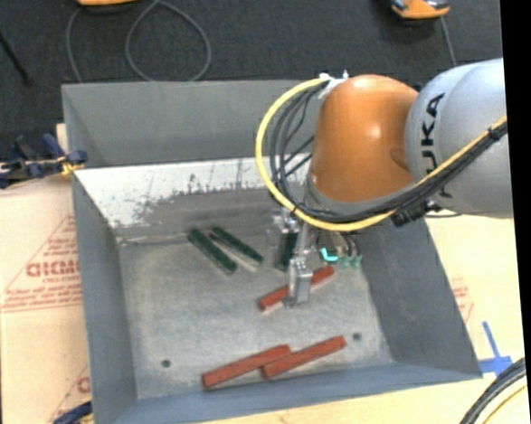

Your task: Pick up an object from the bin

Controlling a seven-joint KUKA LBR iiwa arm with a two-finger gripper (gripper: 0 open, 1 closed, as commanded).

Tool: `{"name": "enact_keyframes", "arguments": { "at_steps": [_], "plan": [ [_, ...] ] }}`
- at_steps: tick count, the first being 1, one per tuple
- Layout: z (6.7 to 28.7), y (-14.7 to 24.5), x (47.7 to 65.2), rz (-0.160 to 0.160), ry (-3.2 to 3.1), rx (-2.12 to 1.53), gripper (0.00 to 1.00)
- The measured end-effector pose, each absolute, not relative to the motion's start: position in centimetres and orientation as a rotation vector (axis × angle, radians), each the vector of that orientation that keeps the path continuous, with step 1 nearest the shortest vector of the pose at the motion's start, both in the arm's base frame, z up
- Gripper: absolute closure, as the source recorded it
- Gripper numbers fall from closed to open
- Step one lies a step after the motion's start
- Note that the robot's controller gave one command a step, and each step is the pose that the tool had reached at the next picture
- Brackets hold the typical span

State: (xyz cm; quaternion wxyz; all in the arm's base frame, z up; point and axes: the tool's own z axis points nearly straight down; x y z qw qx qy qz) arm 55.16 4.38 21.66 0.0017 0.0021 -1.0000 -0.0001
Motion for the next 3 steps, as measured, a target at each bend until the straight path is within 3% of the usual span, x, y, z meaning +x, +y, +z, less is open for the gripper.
{"name": "enact_keyframes", "arguments": {
  "at_steps": [1,3],
  "plan": [
    [6.90,-2.66,55.75,0.002,-3.150,-0.001,0.00],
    [7.18,-2.76,56.07,0.000,-3.149,-0.009,0.00]
  ]
}}
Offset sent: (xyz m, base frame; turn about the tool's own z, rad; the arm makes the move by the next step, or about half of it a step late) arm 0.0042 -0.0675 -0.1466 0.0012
